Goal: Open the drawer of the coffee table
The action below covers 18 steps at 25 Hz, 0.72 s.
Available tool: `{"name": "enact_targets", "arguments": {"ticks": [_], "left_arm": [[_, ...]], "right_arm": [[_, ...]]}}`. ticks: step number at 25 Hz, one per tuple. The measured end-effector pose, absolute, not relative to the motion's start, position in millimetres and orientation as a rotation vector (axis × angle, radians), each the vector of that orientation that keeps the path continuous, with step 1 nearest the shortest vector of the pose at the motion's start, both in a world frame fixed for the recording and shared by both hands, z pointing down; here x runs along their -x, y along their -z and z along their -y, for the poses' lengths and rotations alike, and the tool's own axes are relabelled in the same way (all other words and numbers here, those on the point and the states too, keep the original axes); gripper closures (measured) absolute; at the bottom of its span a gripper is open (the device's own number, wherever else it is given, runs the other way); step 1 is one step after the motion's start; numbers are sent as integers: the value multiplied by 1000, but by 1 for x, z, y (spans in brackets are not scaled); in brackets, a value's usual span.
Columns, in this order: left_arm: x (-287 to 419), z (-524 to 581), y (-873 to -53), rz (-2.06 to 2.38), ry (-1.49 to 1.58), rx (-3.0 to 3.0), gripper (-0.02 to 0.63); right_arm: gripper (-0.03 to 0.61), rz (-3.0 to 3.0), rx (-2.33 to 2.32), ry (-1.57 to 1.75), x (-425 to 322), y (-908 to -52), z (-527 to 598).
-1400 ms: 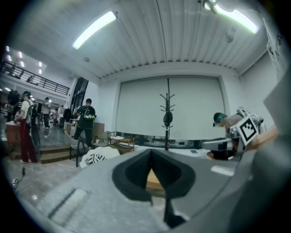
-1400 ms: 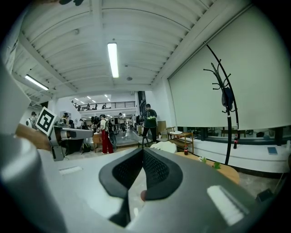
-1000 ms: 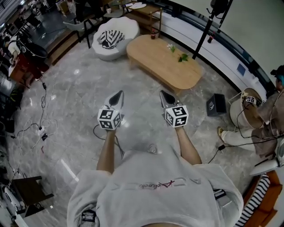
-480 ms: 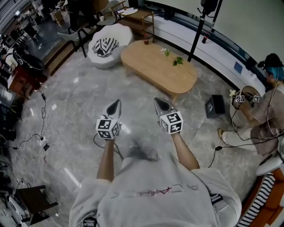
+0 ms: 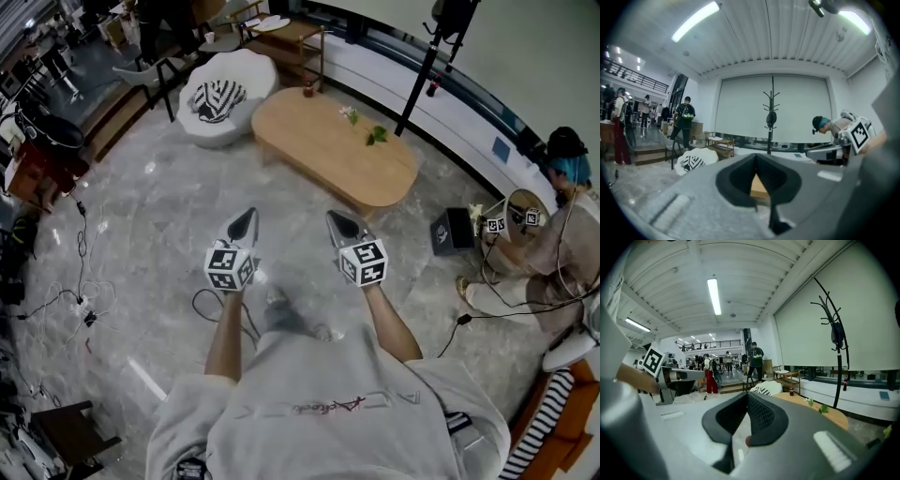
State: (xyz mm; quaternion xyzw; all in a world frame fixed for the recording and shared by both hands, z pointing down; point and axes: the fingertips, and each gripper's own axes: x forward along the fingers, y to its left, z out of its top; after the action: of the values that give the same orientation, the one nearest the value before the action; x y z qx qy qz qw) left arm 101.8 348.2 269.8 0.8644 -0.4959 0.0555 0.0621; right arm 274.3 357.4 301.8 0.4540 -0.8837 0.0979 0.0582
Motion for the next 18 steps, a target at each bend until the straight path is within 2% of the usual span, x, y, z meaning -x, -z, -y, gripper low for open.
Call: {"name": "enact_targets", "arguments": {"ticks": [18], "left_arm": [[11, -154, -244, 1403, -67, -2683, 615]], "right_arm": [[572, 2589, -1441, -232, -154, -277, -178]]}}
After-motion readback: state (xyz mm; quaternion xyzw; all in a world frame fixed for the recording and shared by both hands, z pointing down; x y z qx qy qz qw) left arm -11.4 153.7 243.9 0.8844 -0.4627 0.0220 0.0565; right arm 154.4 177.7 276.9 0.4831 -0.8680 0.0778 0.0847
